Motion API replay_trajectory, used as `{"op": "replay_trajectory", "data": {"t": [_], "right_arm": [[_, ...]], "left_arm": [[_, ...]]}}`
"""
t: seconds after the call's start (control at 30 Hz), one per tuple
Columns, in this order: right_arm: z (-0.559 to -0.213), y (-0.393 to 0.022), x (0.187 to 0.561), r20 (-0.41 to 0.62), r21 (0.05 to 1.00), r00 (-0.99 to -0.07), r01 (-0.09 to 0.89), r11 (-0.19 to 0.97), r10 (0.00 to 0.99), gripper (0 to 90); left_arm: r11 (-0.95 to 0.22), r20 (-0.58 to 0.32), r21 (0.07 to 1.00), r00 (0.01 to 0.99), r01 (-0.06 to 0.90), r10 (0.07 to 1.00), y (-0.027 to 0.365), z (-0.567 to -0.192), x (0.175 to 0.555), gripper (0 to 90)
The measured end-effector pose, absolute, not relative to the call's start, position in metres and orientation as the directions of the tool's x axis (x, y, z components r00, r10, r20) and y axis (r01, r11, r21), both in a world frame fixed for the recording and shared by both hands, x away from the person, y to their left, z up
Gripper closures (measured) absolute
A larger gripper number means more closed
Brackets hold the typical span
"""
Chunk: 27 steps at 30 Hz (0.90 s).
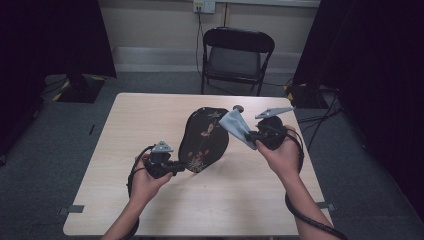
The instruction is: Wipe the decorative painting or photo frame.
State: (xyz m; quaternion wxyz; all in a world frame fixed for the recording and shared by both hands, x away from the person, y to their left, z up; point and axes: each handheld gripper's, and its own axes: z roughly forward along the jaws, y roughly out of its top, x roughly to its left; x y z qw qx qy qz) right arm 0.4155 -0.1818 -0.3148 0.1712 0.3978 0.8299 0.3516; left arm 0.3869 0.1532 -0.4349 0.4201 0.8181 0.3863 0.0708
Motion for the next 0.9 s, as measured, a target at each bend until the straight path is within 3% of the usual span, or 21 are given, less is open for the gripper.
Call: {"op": "replay_trajectory", "data": {"t": [0.27, 0.9], "right_arm": [[-0.314, -0.163, 0.424, -0.002, 0.717, -0.636, 0.537, 0.444, 0.772, 82.9], [-0.393, -0.152, 0.420, 0.054, 0.627, -0.641, 0.619, 0.473, 0.766, 82.9]], "left_arm": [[-0.353, -0.208, 0.742, 0.696, 0.570, 0.687, 0.153, -0.435, 0.387, 78.6], [-0.361, -0.203, 0.741, 0.701, 0.566, 0.683, 0.153, -0.435, 0.387, 78.6]]}}
